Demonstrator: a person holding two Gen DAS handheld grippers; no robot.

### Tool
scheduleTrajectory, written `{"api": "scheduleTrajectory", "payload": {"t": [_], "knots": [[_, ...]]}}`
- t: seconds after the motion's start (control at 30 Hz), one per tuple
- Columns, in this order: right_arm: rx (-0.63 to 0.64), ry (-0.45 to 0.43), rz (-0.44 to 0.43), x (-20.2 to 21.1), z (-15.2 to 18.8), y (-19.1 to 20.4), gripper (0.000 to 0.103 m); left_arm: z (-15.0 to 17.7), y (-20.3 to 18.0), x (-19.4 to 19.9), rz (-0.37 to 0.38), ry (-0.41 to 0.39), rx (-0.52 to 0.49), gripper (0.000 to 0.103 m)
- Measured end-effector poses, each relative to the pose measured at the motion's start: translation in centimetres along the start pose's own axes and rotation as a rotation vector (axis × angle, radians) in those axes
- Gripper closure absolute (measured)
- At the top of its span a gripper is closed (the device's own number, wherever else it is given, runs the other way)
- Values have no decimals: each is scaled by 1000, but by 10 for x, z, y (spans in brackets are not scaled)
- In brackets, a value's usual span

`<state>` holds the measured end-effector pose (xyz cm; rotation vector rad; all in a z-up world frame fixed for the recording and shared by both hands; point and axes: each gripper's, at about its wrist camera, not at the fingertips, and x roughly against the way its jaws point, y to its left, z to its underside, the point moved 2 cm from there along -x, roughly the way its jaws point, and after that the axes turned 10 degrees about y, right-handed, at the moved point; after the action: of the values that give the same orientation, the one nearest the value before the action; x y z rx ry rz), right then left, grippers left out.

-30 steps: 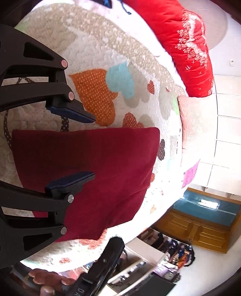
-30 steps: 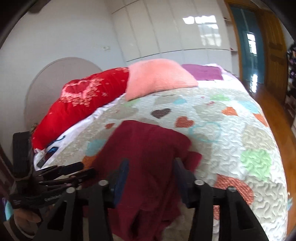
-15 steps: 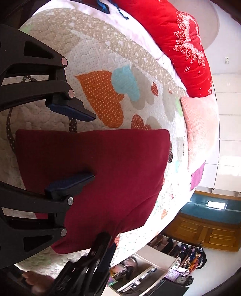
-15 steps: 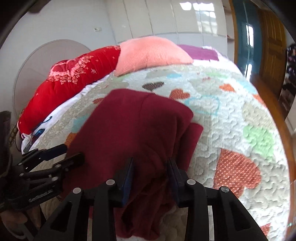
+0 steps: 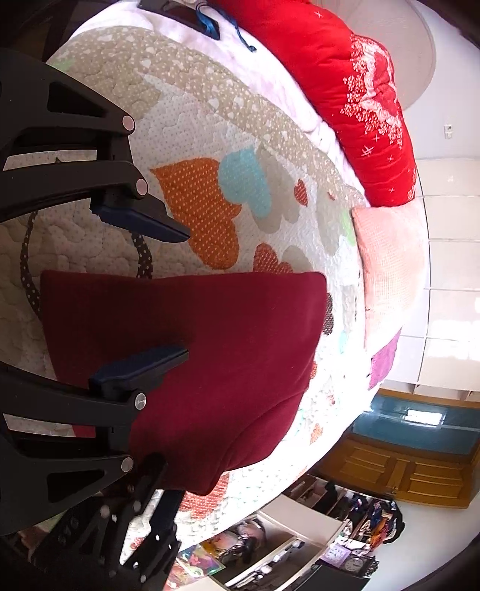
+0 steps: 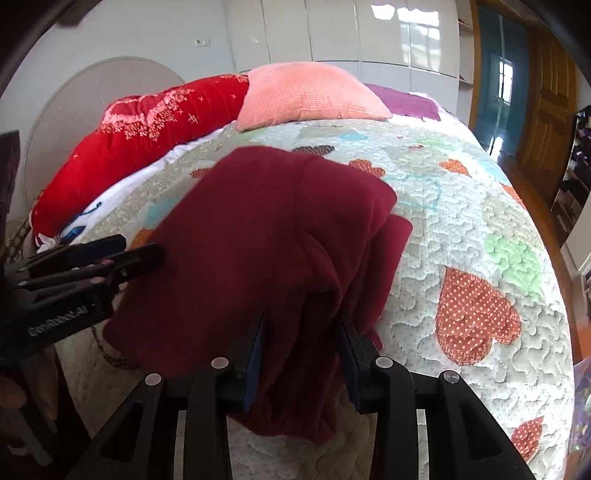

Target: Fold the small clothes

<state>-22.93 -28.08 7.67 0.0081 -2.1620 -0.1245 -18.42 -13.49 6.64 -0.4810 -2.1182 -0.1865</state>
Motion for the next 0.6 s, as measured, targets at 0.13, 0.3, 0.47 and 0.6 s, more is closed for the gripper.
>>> {"api": "scheduleTrajectory", "payload": {"t": [0.13,0.3,0.47,0.6], "knots": [[21,-81,23,28,-5,6,61,-1,3,7,-9,-21,18,45],[-20,-184,8,57,-12,11,52,-2,3,14,-16,-38,19,45],[-29,-197,32,60,-15,15,52,-3,3,24,-16,-70,24,45],[-38,-185,36,57,-16,15,50,-4,4,29,-14,-86,28,45]]}}
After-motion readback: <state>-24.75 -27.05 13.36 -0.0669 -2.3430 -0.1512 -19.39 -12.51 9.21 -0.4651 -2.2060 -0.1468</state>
